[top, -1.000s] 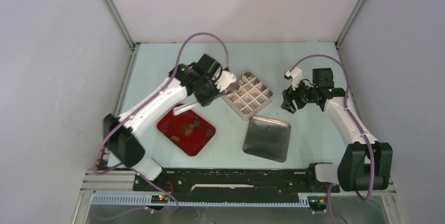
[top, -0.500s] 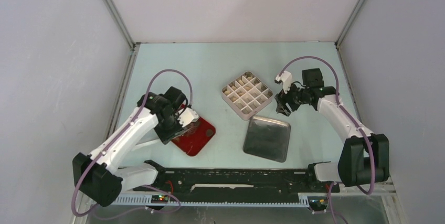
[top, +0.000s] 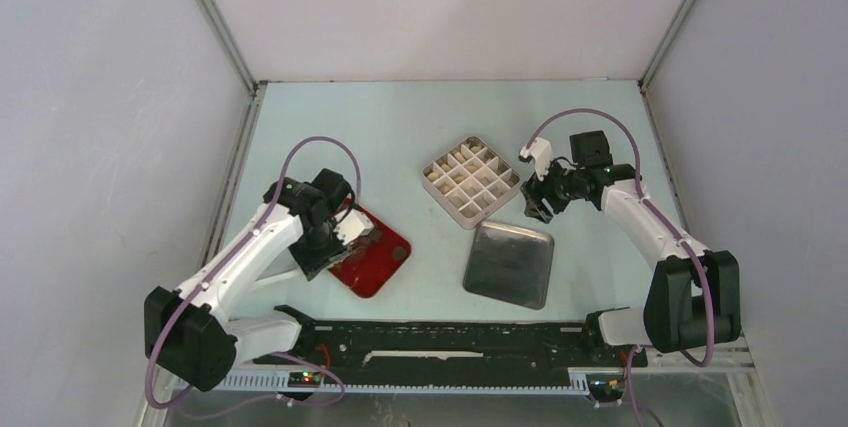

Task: Pack the chocolate

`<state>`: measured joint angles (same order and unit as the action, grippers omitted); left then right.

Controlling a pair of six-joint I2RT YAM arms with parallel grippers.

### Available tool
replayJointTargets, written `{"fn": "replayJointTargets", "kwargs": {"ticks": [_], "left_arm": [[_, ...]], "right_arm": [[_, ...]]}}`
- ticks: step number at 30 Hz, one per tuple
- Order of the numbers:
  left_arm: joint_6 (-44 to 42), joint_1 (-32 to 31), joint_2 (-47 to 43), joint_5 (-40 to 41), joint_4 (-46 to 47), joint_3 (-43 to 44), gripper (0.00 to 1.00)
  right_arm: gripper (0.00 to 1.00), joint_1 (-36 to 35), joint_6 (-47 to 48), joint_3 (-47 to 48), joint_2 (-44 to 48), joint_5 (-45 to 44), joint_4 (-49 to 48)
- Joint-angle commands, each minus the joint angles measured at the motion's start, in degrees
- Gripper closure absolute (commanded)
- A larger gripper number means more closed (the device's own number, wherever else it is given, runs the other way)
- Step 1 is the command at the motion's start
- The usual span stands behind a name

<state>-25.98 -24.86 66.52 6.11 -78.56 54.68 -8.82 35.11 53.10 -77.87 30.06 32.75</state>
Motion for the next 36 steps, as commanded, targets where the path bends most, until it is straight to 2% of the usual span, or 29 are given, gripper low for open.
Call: {"fn": "replayJointTargets", "kwargs": {"ticks": [1,6,23,28,31,36], "left_arm": [[0.5,0.4,1.0,0.7,1.3,-0.2,0.58],[0.0,0.4,2.6,0.0,1.5,-0.3,0.62],[0.8,0.4,4.1,1.8,0.3,2.5,0.59],[0.0,0.4,6.4,-0.5,1.2,1.7,0.67],[-0.8,0.4,6.8,-1.1,0.8,2.1,0.78],[-4.2,0.4,4.0,0.3,-4.0,2.9,0.89]], "right_arm": [[0.32,-0.1,0.8,1.4,0.7,-0.2,0.6],[0.32,-0.1,0.9,1.4,0.5,0.1,0.7],[0.33,-0.1,1.6,1.4,0.0,0.4,1.3],[0.33,-0.2,1.6,1.4,0.0,0.4,1.4],[0.33,-0.1,1.6,1.4,0.2,0.4,1.4],[0.33,0.0,1.6,1.4,0.0,0.4,1.4]]}}
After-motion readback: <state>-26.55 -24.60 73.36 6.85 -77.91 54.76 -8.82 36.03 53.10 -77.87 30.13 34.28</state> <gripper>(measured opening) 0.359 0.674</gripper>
